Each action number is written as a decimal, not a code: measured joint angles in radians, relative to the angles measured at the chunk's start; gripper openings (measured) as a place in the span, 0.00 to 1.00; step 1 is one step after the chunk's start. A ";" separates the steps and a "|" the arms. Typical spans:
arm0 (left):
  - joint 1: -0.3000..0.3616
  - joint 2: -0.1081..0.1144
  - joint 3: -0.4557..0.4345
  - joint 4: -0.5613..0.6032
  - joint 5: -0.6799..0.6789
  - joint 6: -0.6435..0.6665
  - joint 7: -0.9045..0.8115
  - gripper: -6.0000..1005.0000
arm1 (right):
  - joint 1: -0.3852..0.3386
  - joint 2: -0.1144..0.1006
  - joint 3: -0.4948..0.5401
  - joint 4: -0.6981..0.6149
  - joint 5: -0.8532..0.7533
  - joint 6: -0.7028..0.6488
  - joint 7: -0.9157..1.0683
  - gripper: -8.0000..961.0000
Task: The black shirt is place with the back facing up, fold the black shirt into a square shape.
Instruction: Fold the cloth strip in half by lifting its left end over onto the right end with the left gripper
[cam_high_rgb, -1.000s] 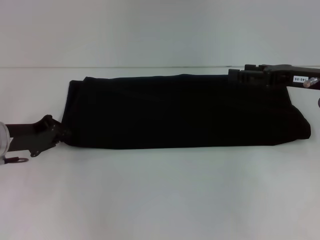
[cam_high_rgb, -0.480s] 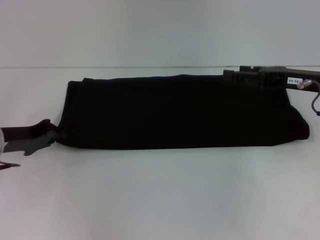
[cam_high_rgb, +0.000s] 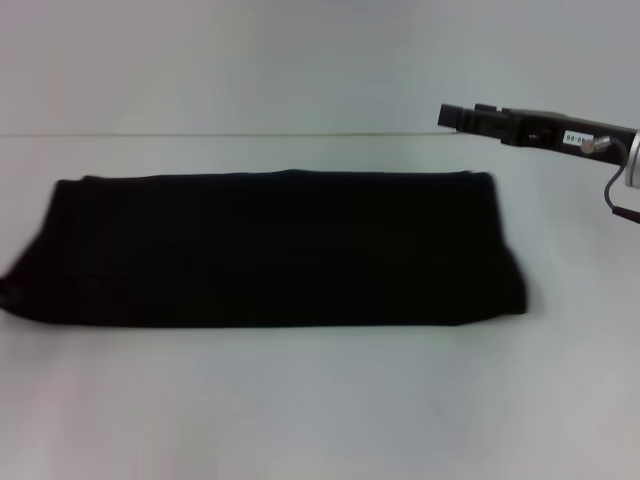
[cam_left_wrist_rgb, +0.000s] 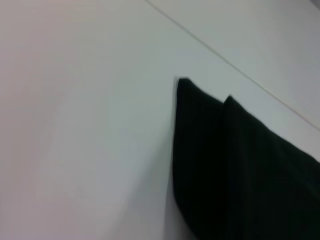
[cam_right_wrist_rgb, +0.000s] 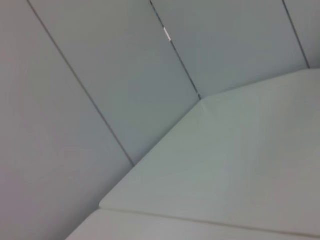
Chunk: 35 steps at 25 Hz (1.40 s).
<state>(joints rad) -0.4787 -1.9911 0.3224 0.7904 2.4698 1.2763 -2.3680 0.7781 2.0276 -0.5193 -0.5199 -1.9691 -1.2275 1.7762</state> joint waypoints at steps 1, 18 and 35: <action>0.012 0.008 -0.031 0.017 0.011 0.024 0.004 0.04 | 0.000 0.002 0.000 0.000 0.010 0.006 -0.002 0.87; -0.203 0.085 -0.158 -0.102 -0.046 0.378 0.020 0.05 | -0.071 -0.051 0.004 -0.012 0.118 0.063 -0.053 0.87; -0.494 -0.180 -0.059 -0.681 -0.361 -0.237 0.438 0.06 | -0.227 -0.126 0.038 -0.066 0.156 0.011 -0.062 0.87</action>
<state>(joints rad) -0.9722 -2.1707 0.2630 0.1092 2.1093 1.0396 -1.9298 0.5507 1.9018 -0.4812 -0.5859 -1.8127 -1.2166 1.7145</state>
